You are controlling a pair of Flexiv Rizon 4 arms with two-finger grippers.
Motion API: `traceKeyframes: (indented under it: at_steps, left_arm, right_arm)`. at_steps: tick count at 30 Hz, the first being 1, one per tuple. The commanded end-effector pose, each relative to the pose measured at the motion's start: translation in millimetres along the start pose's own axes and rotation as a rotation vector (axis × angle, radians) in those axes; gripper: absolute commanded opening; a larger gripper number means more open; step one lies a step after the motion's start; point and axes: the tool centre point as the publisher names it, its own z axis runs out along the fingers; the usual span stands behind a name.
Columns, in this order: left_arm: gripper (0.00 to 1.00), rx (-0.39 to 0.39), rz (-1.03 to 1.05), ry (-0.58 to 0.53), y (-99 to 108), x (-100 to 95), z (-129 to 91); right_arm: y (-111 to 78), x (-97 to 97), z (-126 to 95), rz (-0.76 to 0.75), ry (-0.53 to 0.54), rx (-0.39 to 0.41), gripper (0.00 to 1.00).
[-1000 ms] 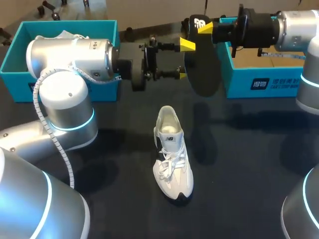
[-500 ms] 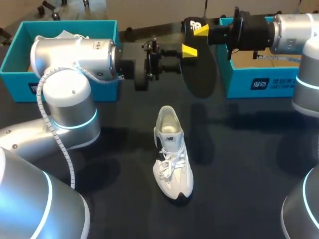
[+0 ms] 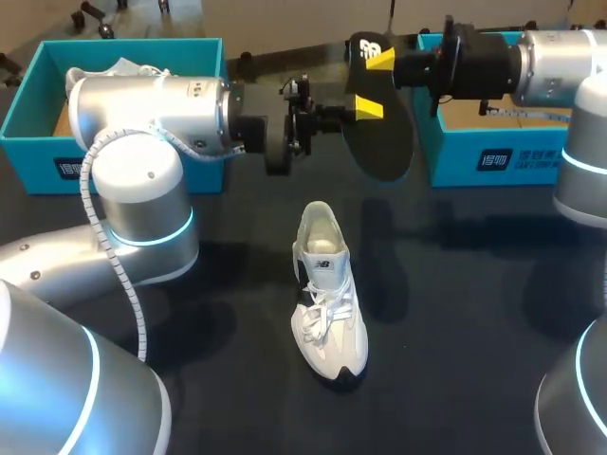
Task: Take the shoe out of the shoebox, open the shoe tongue, remove and reinsert the insole, then place the shoe into the shoebox
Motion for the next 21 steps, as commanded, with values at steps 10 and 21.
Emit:
traceKeyframes:
  at_steps: [10,21]
  left_arm:
    - [0.00,-0.006,0.002,-0.012,0,-1.8,-10]
    - [0.00,-0.017,-0.019,-0.007,4,-1.3,-23]
  right_arm:
    - [-9.4,-2.6,-5,-0.065,-0.015,-0.009,1.00]
    - [-43.1,-8.7,-30,-0.152,-0.045,-0.062,1.00]
